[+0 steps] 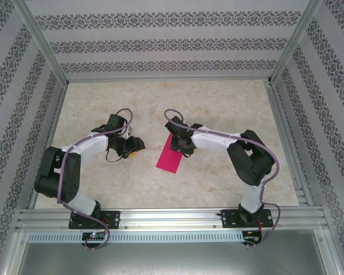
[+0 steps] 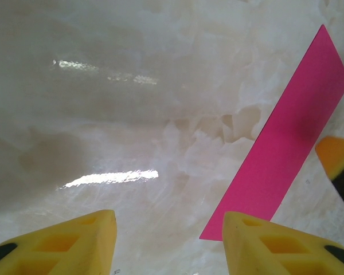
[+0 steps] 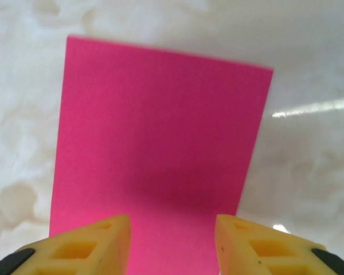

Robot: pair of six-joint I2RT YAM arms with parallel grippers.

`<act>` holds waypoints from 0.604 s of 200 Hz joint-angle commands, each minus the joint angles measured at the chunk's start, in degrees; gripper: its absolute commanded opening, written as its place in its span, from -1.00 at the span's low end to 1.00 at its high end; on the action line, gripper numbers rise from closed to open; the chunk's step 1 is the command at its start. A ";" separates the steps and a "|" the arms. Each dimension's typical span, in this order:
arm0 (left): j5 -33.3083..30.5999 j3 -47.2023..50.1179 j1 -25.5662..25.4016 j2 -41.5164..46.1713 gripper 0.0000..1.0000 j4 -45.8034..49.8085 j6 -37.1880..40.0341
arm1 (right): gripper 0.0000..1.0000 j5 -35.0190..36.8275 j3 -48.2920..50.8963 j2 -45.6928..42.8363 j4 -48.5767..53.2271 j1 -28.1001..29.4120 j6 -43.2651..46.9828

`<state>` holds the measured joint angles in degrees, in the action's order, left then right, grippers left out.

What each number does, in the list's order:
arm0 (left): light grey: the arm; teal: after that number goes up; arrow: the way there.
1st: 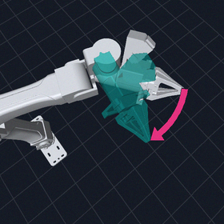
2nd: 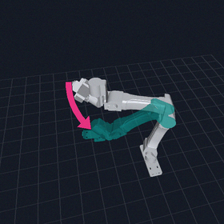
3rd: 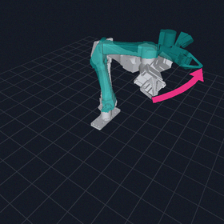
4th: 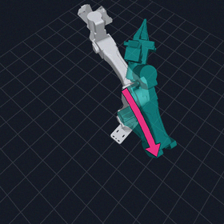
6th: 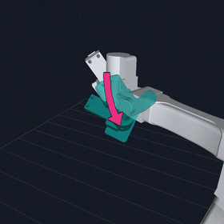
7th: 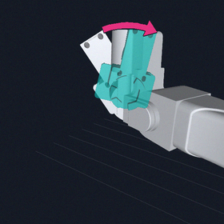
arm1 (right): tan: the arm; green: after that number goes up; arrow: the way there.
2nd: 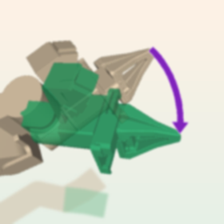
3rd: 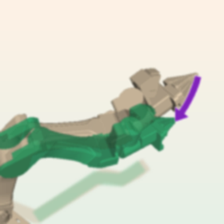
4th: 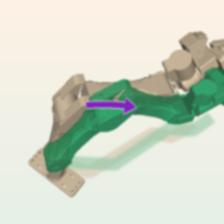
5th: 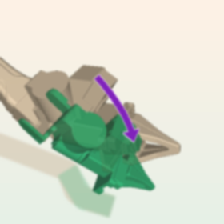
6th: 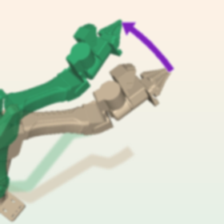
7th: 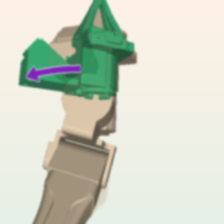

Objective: Fold a paper plane with a square sheet of paper (pick it up from the middle)

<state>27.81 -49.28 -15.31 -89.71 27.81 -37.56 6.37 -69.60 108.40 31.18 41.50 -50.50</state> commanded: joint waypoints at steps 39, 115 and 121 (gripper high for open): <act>0.97 -1.86 -3.03 -1.83 0.09 0.55 3.10 | -0.14 -5.02 -7.49 9.03 -1.81 -1.99 5.03; 8.27 2.64 -7.60 -1.26 0.17 -5.80 -1.40 | -0.14 -8.71 -6.75 4.33 -4.90 -2.85 9.97; 8.36 2.93 -7.73 -1.17 0.17 -6.21 -1.91 | -0.14 -8.83 -6.52 3.21 -4.62 -2.73 10.20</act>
<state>33.52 -47.88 -21.69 -91.22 25.32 -37.04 -0.73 -77.73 116.03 27.55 38.85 -42.54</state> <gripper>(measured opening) 0.583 0.426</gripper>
